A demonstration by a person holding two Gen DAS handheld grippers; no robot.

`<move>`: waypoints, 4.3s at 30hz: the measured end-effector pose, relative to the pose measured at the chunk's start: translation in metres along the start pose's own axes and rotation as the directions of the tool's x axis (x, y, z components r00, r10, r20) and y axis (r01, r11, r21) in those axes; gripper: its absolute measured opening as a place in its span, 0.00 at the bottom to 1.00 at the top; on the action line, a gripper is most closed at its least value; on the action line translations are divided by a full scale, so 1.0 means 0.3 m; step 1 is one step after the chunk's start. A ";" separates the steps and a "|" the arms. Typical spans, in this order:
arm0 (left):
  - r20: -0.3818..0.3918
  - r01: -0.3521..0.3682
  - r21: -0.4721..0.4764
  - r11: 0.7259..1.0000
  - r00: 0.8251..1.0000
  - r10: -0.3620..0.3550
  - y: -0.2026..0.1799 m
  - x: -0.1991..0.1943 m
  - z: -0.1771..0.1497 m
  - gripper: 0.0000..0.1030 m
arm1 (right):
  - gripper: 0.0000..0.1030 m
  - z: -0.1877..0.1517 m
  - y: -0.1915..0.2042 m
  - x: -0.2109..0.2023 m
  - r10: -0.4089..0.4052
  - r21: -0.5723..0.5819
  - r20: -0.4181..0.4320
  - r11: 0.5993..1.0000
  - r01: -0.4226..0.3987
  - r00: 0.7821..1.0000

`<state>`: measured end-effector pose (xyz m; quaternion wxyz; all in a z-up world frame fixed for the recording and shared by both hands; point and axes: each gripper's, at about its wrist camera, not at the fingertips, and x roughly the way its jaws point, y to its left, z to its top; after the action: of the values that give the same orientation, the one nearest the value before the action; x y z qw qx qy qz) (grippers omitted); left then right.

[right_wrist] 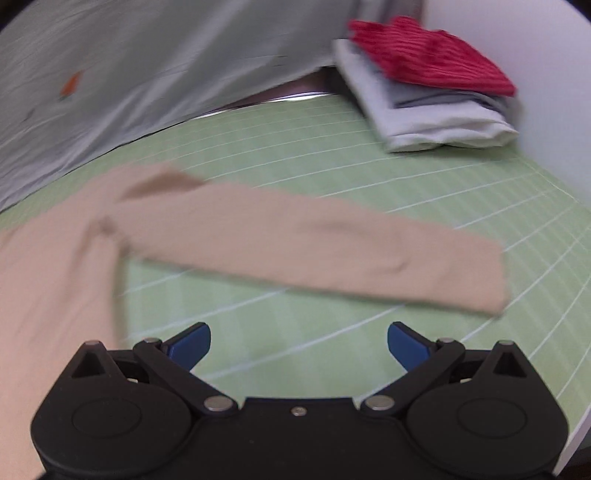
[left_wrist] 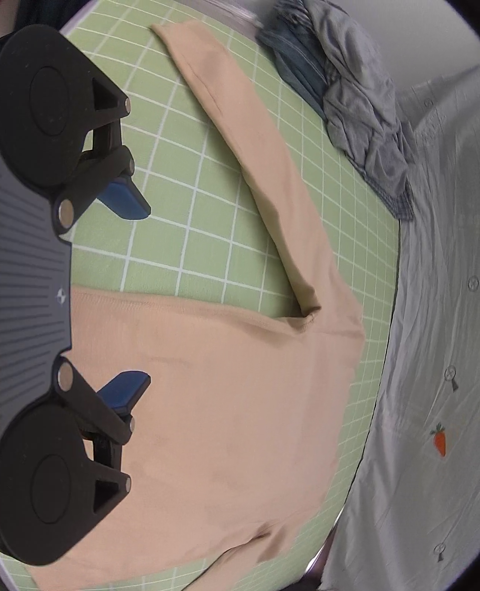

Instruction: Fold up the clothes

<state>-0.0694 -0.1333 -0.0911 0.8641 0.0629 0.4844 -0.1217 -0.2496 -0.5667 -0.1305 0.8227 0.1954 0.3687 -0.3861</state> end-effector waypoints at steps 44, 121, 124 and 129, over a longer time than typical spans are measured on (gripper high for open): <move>-0.021 -0.179 -0.148 0.973 0.984 0.178 0.570 0.131 0.160 0.91 | 0.80 -0.081 0.607 -0.144 0.037 -0.191 -0.011 0.981 -0.038 0.999; 0.088 0.074 -0.135 0.988 0.994 -0.062 0.440 0.160 0.336 0.05 | 0.91 -0.123 0.663 -0.195 -0.032 -0.156 0.012 0.987 0.033 0.999; 0.113 0.179 -0.066 0.982 0.979 -0.171 0.172 0.130 0.353 0.04 | 0.91 -0.083 0.531 -0.184 -0.043 -0.140 0.017 0.989 0.045 0.999; 0.094 0.422 0.122 0.898 0.896 -0.434 -0.326 0.056 0.307 0.05 | 0.91 -0.026 0.320 -0.159 -0.071 -0.091 0.027 0.993 0.073 0.997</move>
<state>-0.0118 -0.2507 -0.0565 0.8392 -0.0101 0.4272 -0.3362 -0.1987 -0.4784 -0.0957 0.8206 0.1392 0.3832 -0.4004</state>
